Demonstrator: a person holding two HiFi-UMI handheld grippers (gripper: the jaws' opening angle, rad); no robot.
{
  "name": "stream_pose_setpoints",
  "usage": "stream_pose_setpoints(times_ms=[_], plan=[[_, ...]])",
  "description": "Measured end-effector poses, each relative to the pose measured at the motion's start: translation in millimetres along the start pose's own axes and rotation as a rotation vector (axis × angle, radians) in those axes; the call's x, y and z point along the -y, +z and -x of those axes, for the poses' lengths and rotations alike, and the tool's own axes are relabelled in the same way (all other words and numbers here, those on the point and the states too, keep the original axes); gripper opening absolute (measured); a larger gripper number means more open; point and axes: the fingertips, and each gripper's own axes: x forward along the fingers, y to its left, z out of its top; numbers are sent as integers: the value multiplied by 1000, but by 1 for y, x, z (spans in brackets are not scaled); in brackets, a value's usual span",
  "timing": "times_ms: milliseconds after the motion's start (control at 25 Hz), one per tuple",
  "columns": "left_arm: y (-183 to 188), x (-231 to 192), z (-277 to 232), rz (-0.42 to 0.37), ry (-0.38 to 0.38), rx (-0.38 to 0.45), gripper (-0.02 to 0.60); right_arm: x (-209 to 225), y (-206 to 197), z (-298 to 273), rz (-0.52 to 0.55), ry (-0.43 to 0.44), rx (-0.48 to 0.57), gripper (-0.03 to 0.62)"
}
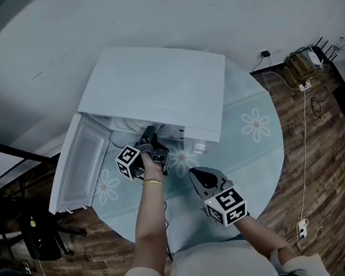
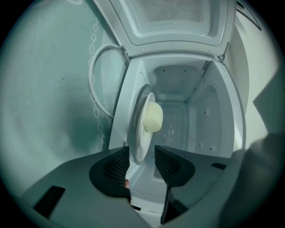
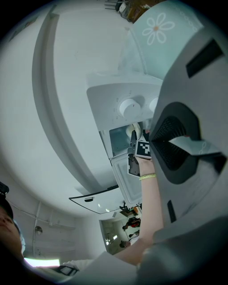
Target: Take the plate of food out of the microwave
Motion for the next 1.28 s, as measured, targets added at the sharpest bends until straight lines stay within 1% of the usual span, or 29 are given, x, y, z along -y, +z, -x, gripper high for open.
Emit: stream_pose_setpoints(times_ms=[160,240,280,320,400,520,600,800,1120,1280], plan=[[1,0,-7,38,16,6,182,1,0,1,-3,-4,2,6],[-1,-3,-7,59,33,4,146,2,-1,2,-5,-7,1,6],[-1,-6,-7,65,44,5,109,2,-1,1,-6,-7,1,6],[-1,-8,-6,67,55,9,76,1,-1,1,-6,-7,1,6],[1,-12,-5,61,73,16,74,0,-1,1,-5,-7,0,6],[0,-8,-4,56,58,9,67,0,-1,2,-5,-8,1,6],[0,-5,-2,48,51,13,31,1,-1,3,-5,-9,1,6],[3,-9,6,38,44,18,26,-2,-1,4,-1,-6,6,6],[-2,-10,26,-12,16,-33,25,-9,0,9,6,-2,13,6],[-4,-5,36,-31,-16,-51,25,-13,0,12,14,3,16,6]])
